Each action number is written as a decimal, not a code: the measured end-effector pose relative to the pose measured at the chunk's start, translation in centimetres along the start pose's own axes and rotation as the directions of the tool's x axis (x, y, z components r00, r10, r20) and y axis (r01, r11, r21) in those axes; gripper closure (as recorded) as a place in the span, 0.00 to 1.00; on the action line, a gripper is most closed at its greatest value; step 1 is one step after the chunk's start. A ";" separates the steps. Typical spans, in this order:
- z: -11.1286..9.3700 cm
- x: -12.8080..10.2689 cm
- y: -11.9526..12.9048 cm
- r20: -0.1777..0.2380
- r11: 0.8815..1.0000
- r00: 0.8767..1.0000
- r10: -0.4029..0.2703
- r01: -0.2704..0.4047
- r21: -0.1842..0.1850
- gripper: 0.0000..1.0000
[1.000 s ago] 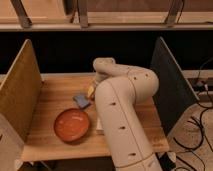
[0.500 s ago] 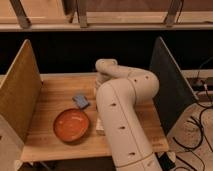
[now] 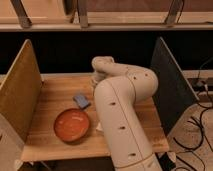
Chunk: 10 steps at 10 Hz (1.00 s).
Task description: Place the pepper on the white sponge
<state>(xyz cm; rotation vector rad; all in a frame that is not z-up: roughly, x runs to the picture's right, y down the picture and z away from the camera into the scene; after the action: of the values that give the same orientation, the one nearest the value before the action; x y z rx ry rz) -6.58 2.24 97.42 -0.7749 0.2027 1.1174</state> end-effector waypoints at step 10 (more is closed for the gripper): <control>-4.7 -2.4 10.5 0.076 0.965 0.964 -0.257 0.252 0.069 0.93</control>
<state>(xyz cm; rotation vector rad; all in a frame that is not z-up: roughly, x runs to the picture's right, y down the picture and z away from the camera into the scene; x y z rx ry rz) -15.69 -0.32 90.40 -0.6787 0.0616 0.8944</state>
